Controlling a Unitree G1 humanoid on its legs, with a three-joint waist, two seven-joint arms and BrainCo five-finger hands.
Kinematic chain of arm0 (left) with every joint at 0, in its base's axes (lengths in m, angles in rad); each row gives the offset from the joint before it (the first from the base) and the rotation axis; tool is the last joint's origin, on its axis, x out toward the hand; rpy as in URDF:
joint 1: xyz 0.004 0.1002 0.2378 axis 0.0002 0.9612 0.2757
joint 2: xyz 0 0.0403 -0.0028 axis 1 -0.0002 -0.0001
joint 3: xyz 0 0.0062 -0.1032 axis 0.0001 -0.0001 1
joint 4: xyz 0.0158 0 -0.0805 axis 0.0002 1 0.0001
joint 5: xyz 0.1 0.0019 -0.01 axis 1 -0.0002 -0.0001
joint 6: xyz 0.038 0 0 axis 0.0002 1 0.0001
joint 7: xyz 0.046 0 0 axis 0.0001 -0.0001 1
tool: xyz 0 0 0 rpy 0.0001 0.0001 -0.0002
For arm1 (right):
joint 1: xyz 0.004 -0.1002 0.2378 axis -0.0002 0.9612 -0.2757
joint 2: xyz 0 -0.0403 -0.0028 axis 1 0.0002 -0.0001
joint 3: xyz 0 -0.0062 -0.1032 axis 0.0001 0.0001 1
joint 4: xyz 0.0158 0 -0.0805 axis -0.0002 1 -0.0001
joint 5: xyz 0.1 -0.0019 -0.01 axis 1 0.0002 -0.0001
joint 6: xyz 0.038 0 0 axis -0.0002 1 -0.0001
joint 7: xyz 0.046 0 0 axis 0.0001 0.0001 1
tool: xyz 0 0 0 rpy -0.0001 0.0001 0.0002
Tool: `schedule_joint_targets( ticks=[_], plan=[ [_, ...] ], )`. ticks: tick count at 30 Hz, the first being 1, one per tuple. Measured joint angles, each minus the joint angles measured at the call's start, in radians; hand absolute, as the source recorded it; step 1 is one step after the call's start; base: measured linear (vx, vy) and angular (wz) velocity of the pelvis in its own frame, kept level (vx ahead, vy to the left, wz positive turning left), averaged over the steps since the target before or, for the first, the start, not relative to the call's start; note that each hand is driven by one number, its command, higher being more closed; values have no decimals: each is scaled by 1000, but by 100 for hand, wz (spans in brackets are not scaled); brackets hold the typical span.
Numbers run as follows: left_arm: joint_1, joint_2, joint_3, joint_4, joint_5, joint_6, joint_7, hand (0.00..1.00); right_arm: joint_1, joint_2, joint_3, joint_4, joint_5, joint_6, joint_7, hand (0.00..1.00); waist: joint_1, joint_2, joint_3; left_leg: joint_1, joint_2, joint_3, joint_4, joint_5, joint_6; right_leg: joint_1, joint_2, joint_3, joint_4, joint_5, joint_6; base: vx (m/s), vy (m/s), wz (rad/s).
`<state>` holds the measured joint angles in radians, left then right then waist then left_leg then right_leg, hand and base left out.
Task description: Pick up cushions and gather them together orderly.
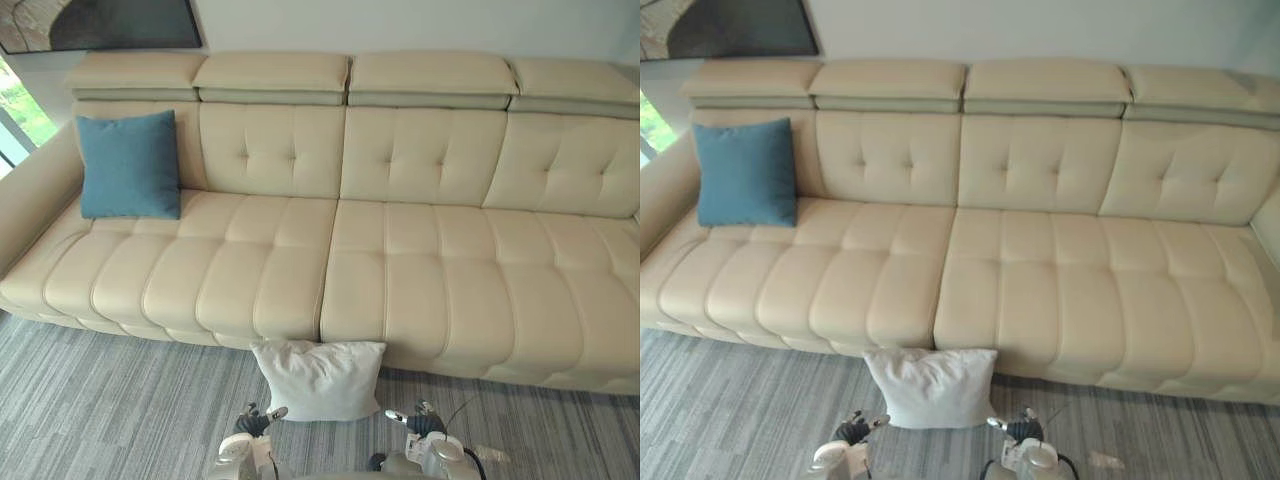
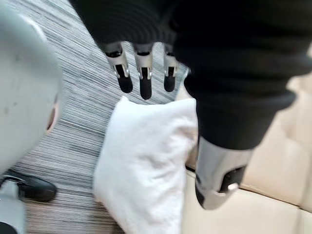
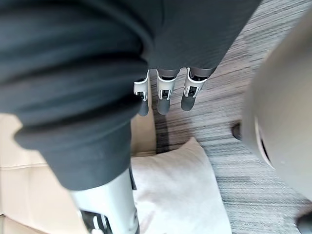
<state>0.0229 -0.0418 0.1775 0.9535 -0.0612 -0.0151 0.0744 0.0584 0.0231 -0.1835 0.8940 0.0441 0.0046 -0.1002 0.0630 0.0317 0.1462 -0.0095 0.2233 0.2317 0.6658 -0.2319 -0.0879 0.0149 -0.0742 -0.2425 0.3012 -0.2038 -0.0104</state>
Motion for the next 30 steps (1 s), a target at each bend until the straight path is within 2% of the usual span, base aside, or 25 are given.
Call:
schedule_joint_targets(
  ticks=[2,4,5,6,7,8,13,15,18,21,22,23,25,29,30],
  plan=[
    [-2,-1,0,-5,0,0,0,0,-7,0,0,-1,5,0,-2,0,-3,-6,2,-18,-26,-45,-61,-39,0,-22,1,33,1,-2,5,-20,61,-34],
    [-2,-1,1,-12,-1,0,1,0,-15,0,0,0,6,1,-7,0,-2,-11,6,-26,-55,-94,-166,-47,9,-41,-1,55,11,2,15,-26,135,-37],
    [-1,-2,0,-12,-3,-1,1,0,-14,-1,0,3,6,0,-8,0,-1,-10,4,-20,-79,-147,-259,-43,11,-56,1,69,31,-3,31,6,209,-48],
    [-2,3,0,-11,-4,-1,3,0,-20,-2,1,23,5,1,-10,0,6,-19,-1,2,-97,-146,-297,-55,-4,-78,-7,103,63,-11,44,20,207,-47],
    [-2,12,0,-10,-5,0,5,0,-21,2,2,29,5,3,-10,0,5,-26,-1,3,-106,-131,-305,-53,0,-87,-16,114,67,-7,51,44,182,-39],
    [-3,19,0,-8,-6,1,10,0,-19,7,4,27,4,1,-12,0,2,-43,-6,4,-119,-128,-302,-55,5,-84,-24,121,58,2,60,37,130,-19],
    [-5,26,0,-11,-22,-1,24,0,-20,5,9,35,18,0,-28,0,5,-48,-4,-24,-165,-137,-289,-62,19,-106,-69,113,75,-5,87,30,115,9],
    [-29,30,1,-23,-41,-1,45,0,-41,2,8,36,38,0,-34,0,5,-54,17,-87,-178,-160,-227,-63,19,-159,-86,109,134,-19,90,-39,22,32],
    [-98,34,21,-76,-86,-7,88,0,-104,-28,-9,36,59,-4,-61,0,7,-33,93,-273,-181,-200,-77,-69,29,-315,-101,91,259,-34,78,-168,-36,43],
    [-177,60,92,-135,-137,-21,142,0,-202,-45,-49,28,105,-18,-100,0,10,-40,167,-465,-174,-216,50,-98,33,-498,-101,97,398,-78,61,-239,-55,17],
    [-194,64,104,-146,-139,-22,147,0,-218,-51,-55,23,115,-21,-106,0,11,-39,179,-497,-171,-218,77,-107,32,-533,-101,98,423,-84,57,-267,-71,6],
    [-239,73,132,-172,-151,-24,166,0,-262,-69,-75,20,126,-28,-119,0,13,-40,193,-605,-166,-229,147,-115,28,-636,-101,105,491,-95,51,-276,-69,5],
    [-282,83,157,-180,-167,-26,170,0,-304,-79,-93,17,134,-29,-125,0,13,-39,209,-671,-165,-239,185,-122,31,-701,-101,106,530,-105,55,-284,-71,5],
    [-396,158,181,-197,-180,-28,186,0,-410,-116,-129,-1,156,-31,-146,0,11,-47,244,-842,-156,-253,246,-101,24,-871,-97,111,591,-92,40,-242,-74,1],
    [-445,200,180,-199,-188,-28,187,0,-458,-137,-131,-34,158,-32,-153,0,9,-49,259,-902,-148,-254,256,-83,21,-929,-92,111,598,-77,39,-132,-50,-4]
  ],
)
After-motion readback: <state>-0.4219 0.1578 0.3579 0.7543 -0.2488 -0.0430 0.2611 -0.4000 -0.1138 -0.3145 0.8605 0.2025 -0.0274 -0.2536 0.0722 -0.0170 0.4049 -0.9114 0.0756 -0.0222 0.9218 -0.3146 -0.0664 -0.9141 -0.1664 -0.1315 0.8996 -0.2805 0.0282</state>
